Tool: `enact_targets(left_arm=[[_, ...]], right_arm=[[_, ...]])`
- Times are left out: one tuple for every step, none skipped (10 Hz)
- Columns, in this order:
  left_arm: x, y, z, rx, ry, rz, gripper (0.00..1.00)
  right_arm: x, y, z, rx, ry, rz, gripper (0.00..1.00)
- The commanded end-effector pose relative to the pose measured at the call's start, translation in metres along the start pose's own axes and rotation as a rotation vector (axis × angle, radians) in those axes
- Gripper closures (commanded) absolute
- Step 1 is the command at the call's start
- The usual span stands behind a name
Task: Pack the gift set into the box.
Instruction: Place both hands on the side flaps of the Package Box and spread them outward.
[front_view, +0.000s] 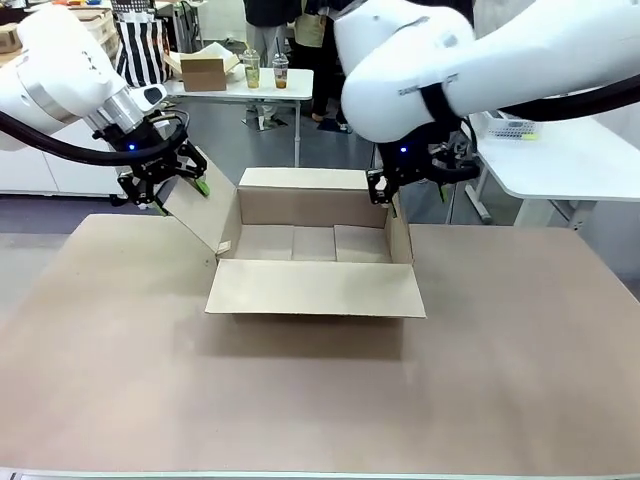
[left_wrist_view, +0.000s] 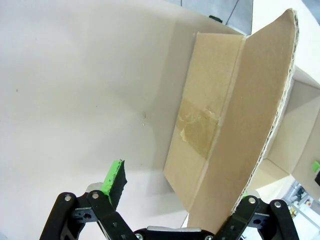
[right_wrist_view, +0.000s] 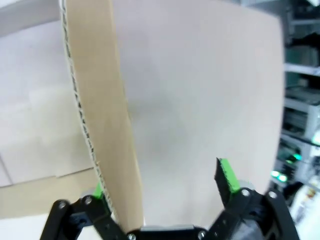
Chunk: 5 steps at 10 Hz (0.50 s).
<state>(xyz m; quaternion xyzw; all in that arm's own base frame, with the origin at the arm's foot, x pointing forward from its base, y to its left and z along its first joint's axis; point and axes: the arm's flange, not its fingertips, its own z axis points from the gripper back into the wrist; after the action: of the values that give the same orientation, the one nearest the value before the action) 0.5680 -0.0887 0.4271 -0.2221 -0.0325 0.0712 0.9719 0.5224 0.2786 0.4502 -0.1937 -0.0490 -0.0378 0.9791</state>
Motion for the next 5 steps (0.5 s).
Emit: enact_targets(left_arm=[[-0.001, -0.001, 0.002, 0.023, -0.006, 0.013, 0.00], [-0.001, -0.001, 0.002, 0.023, -0.006, 0.013, 0.00], [-0.001, -0.001, 0.002, 0.023, -0.006, 0.013, 0.00], [-0.001, -0.001, 0.002, 0.023, -0.006, 0.013, 0.00], [-0.001, -0.001, 0.002, 0.023, -0.006, 0.013, 0.00]], right_arm=[[-0.024, -0.038, -0.019, 0.189, -0.002, 0.008, 0.00], [-0.028, -0.053, -0.026, 0.250, 0.004, -0.001, 0.00], [-0.031, -0.068, -0.037, 0.321, 0.007, -0.005, 0.00], [-0.035, -0.084, -0.044, 0.393, 0.004, -0.012, 0.00], [-0.040, -0.100, -0.053, 0.460, -0.001, -0.030, 0.00]])
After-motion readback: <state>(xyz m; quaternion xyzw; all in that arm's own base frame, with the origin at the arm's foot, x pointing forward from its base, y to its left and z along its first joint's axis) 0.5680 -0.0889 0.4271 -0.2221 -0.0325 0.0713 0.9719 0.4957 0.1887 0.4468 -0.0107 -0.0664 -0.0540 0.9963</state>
